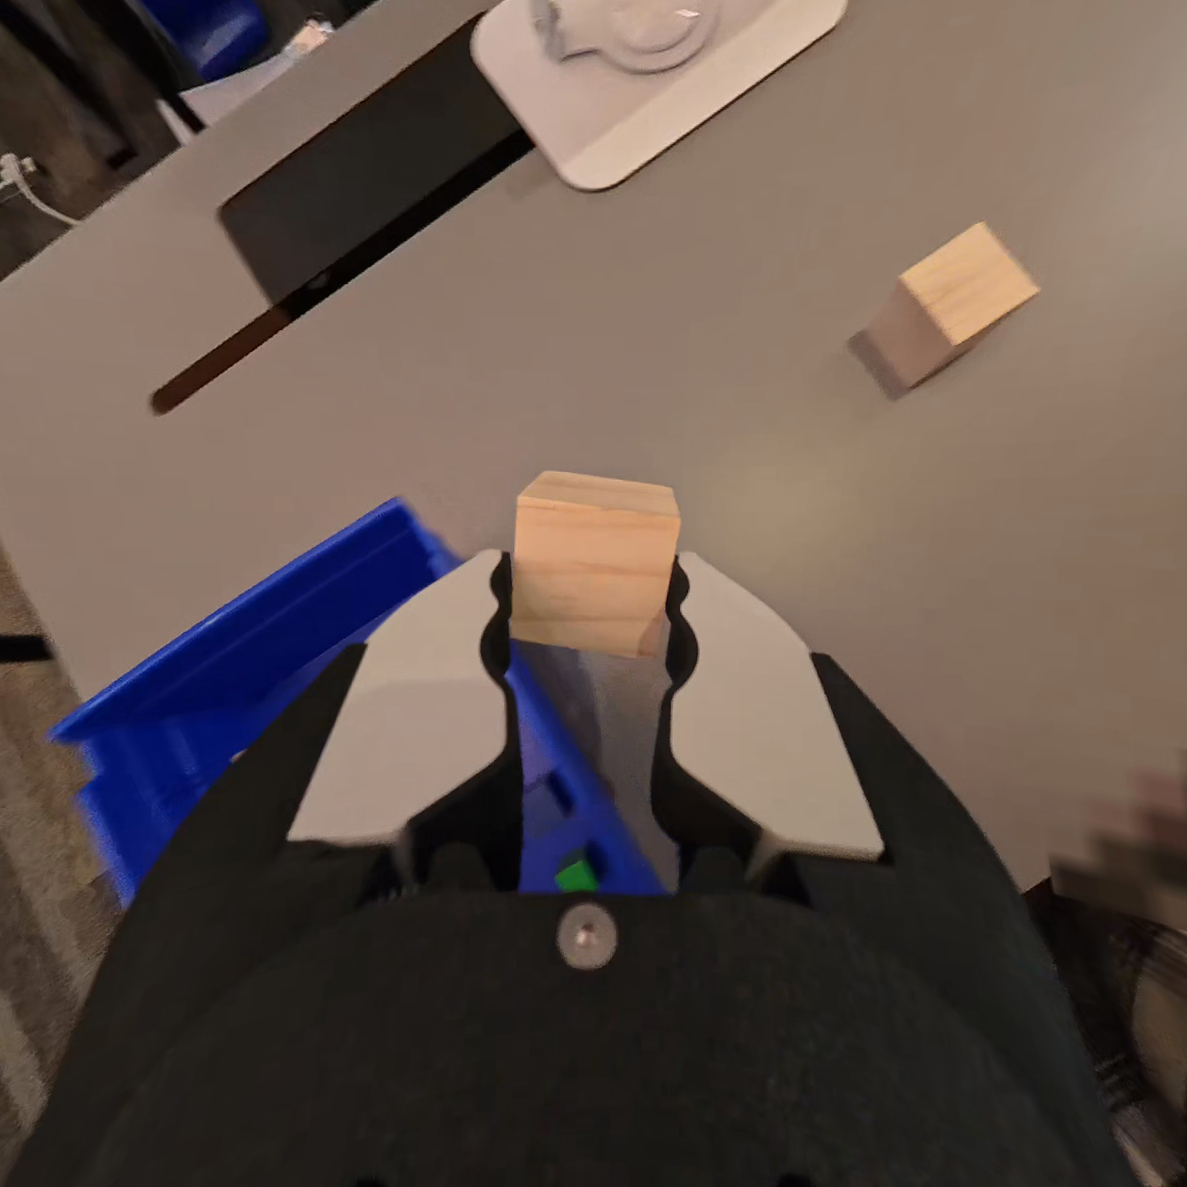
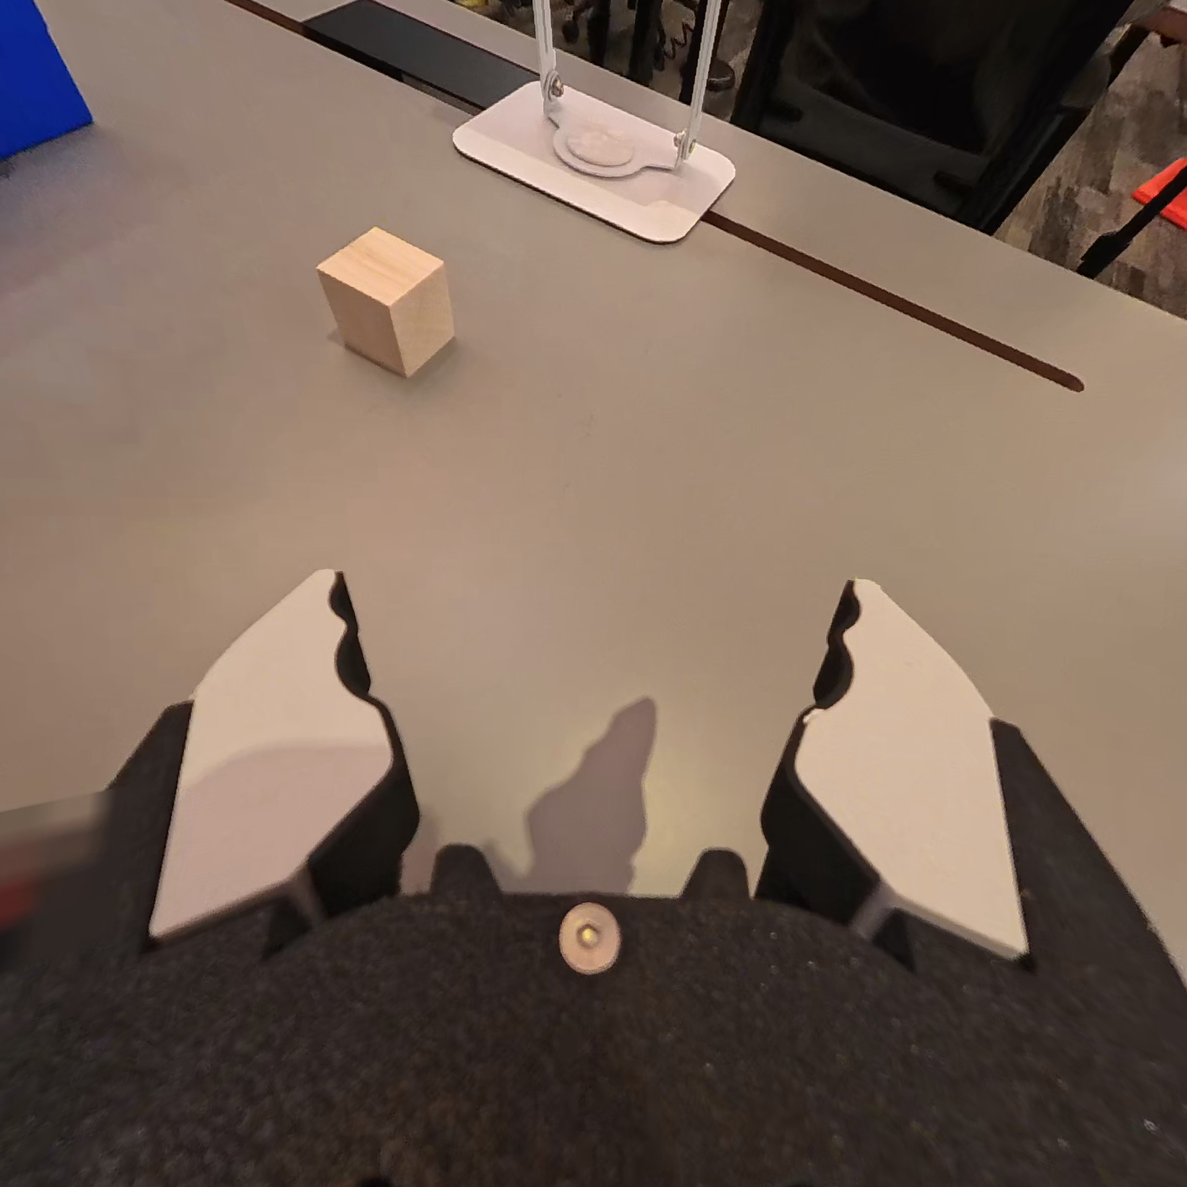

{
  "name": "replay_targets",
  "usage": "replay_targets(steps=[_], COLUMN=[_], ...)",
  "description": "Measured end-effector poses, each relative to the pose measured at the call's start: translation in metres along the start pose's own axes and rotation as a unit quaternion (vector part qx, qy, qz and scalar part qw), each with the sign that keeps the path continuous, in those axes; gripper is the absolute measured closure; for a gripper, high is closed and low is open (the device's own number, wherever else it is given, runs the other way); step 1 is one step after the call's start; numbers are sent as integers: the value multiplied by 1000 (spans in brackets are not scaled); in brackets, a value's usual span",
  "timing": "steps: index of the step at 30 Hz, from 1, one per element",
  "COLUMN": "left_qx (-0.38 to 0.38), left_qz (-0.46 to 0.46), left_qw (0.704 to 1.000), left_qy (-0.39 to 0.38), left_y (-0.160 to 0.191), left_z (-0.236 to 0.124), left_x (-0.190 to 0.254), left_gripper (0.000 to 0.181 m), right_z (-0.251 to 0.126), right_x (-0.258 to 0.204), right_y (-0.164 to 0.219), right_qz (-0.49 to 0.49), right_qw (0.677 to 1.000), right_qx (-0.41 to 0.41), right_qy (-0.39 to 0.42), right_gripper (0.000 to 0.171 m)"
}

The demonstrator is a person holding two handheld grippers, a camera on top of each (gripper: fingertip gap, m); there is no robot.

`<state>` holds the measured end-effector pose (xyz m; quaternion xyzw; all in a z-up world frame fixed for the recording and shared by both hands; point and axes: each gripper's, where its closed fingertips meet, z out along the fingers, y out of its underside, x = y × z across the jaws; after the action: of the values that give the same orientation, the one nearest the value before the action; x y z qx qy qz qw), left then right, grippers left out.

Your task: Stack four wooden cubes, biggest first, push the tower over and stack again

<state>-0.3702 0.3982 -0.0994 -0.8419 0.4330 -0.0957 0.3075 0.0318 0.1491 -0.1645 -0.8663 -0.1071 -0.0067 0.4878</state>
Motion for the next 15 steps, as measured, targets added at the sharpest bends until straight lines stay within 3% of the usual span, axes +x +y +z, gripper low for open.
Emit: replay_targets(steps=[4,9,15], left_qx=[-31,-124,-164], left_qz=[14,26,25], left_qw=[999,991,985], left_qy=[25,37,56], left_y=[-4,28,45], left_z=[52,130,166], left_x=[51,78,83], left_gripper=[136,135,135], right_z=[-3,-9,-16], right_x=[-1,3,12], right_y=[4,10,16], right_qz=[4,8,14], right_qw=[1000,1000,1000], right_qx=[3,2,2], right_qy=[-5,-3,6], right_gripper=[37,37,37])
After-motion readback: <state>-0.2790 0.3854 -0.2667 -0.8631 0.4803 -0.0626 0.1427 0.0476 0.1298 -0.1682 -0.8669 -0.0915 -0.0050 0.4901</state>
